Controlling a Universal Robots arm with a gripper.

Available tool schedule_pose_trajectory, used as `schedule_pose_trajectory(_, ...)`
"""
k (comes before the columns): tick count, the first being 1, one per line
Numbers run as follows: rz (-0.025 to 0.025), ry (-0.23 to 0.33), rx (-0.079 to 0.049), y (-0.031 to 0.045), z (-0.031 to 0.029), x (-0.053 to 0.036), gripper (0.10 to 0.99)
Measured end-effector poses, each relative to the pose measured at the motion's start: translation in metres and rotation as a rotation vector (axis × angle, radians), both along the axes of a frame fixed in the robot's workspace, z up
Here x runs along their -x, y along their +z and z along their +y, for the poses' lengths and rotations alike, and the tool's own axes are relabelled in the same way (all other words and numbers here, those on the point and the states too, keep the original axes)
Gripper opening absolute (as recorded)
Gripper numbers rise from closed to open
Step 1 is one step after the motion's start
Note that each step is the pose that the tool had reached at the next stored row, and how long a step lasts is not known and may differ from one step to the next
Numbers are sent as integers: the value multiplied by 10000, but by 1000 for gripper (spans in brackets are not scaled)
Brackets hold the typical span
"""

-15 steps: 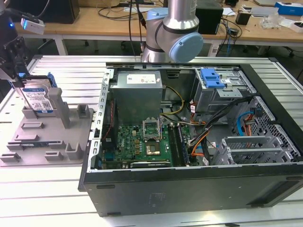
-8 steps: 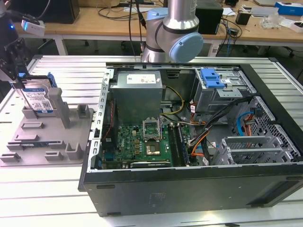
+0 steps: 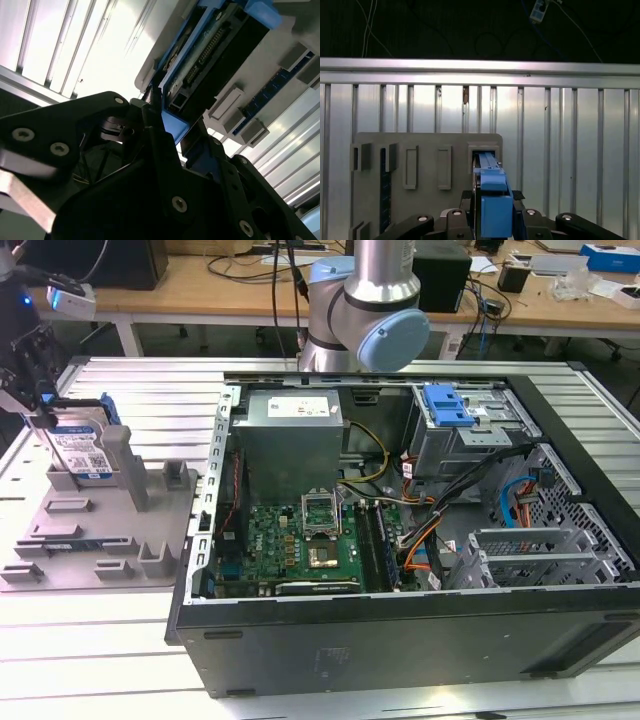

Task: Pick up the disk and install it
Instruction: 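Reach for the disk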

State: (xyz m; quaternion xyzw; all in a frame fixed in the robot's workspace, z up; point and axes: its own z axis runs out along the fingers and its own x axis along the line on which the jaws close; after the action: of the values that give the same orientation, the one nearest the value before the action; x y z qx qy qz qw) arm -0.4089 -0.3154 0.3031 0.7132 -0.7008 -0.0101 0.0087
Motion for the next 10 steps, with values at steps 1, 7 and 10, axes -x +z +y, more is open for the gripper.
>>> schedule_pose_trajectory(1, 0, -1, 0, -2, -1, 0, 412)
schedule_pose_trajectory(7, -1, -6, 0, -16, -1, 0, 412)
schedule_pose_trajectory(10, -1, -7, 0, -19, -1, 0, 412)
